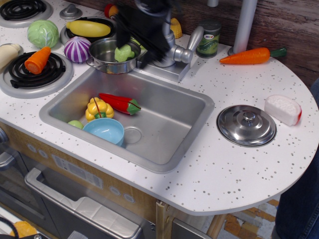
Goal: Take broccoli out of pan
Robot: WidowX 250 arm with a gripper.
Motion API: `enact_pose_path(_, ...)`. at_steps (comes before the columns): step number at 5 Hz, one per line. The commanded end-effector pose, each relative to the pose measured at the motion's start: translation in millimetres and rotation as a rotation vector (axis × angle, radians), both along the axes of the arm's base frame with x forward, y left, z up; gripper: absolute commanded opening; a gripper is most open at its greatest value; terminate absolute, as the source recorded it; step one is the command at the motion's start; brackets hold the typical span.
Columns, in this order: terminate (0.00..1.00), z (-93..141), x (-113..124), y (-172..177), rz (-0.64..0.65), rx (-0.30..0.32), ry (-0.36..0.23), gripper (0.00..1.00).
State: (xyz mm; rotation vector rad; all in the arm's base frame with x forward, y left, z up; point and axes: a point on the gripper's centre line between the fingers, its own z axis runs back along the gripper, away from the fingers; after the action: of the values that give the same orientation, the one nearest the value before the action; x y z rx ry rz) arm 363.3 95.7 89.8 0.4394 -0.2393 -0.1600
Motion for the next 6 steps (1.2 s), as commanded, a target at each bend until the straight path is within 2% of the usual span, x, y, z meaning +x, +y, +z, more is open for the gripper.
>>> enact_pose_path(1, 0.0, 9.4, 28.1, 47.5, -0.092, 0.053, -0.116, 1.0)
enact_pose_path(2, 0.0, 2.1, 37.5, 57.2, -0.13, 0.04, -0.142, 1.0)
enact_pose_path(6, 0.0, -32.8, 70.8, 77.8, -0.267, -0.06, -0.152, 1.0)
